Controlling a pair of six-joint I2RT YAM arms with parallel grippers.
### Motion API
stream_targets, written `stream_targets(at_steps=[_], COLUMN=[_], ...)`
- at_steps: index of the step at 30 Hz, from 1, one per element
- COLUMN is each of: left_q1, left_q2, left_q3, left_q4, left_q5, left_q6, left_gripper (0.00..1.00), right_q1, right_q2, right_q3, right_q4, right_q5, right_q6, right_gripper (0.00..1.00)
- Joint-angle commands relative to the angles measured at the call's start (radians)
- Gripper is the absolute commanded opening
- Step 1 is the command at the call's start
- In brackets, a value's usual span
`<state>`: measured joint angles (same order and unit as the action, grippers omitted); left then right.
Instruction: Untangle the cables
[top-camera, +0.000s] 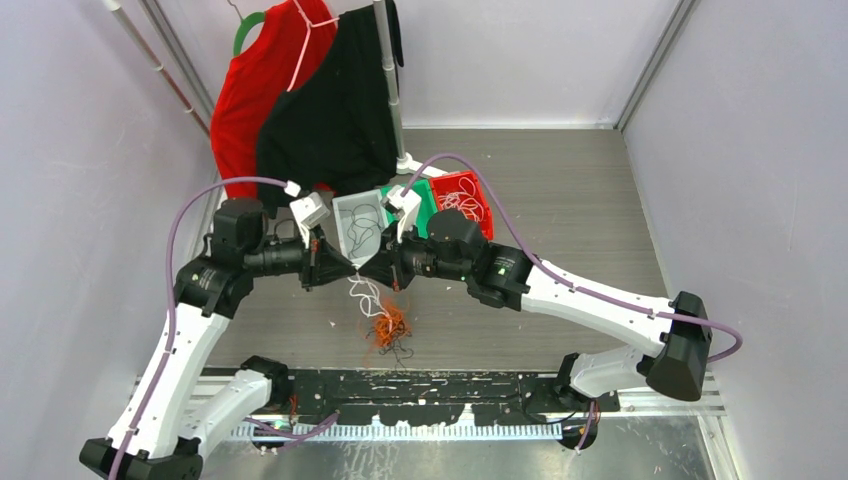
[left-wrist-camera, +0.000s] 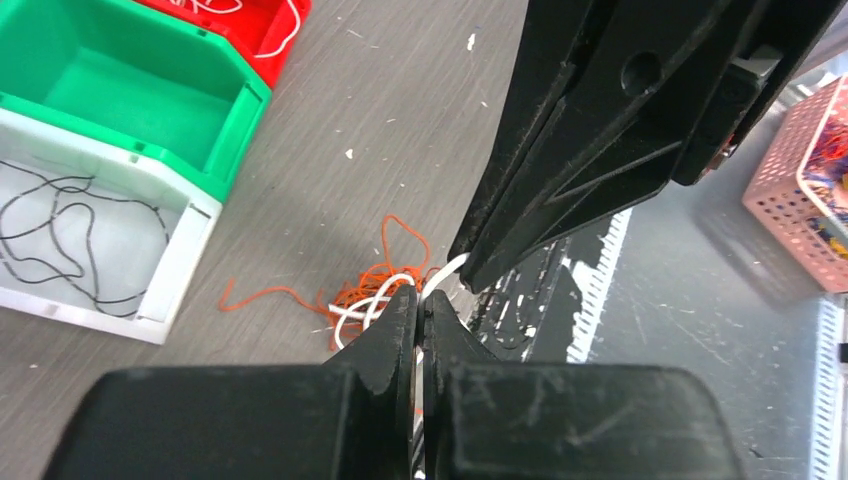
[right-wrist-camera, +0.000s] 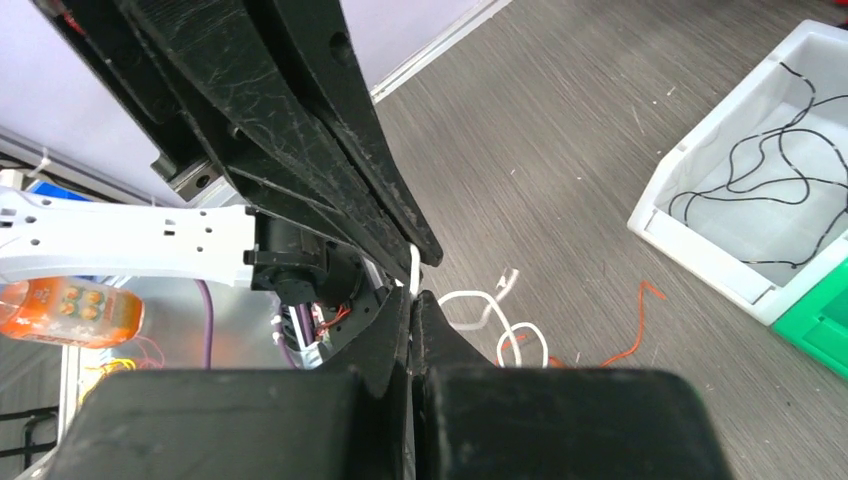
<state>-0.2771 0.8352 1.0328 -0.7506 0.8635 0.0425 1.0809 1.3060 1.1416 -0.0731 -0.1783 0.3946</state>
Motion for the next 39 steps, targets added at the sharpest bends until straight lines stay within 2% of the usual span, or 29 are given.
stream_targets(at_steps=[1,4,9,12,14,21,25,36,39], left_q1=[0.001,0.000,-0.001,-0.002,-0.003,-0.004,-0.004,-0.004,-0.004], left_q2=[-0.017,-0.035,-0.013,-0.003,-0.002,0.003,0.001,0.021,0.036], left_q3=[0.050,0.095,0.191,0.233,0.250,0.279,0.315,0.478,0.530], left_q4=[0.027,0.028,-0.051,-0.108,-0.137,-0.226,-0.261,-0.329,-0.324], left_q5=[-0.175,-0.175,-0.155,-0.150,-0.140,-0.109,-0.083,-0.037,-0.030], left_q6=[0.128,0.186,0.254,0.300,0.324,0.370,0.372,0.330,0.299], left_gripper=[0.00,0.00,0.00,0.00,0.00,0.00,0.00,0.00,0.00], right_q1=[0.006,0.008,0.016,0.041,0.059,0.145,0.163,0.164,0.165], right_q2=[-0.057,-0.052,-0.006,0.037,0.065,0.138,0.178,0.246,0.255], right_q3=[0.015,0.001,-0.035,-0.045,-0.048,-0.081,-0.087,-0.237,-0.291], right_q4=[0.039,0.053,0.132,0.176,0.210,0.362,0.413,0.597,0.644], right_q5=[0.030,0.060,0.171,0.247,0.285,0.383,0.481,0.478,0.486], right_q6=[-0.029,-0.048,-0.064,-0.087,-0.095,-0.159,-0.185,-0.176,-0.158], right_gripper=[0.02,0.08,0.26,0.28,0.37,0.54,0.55,0.54,0.51])
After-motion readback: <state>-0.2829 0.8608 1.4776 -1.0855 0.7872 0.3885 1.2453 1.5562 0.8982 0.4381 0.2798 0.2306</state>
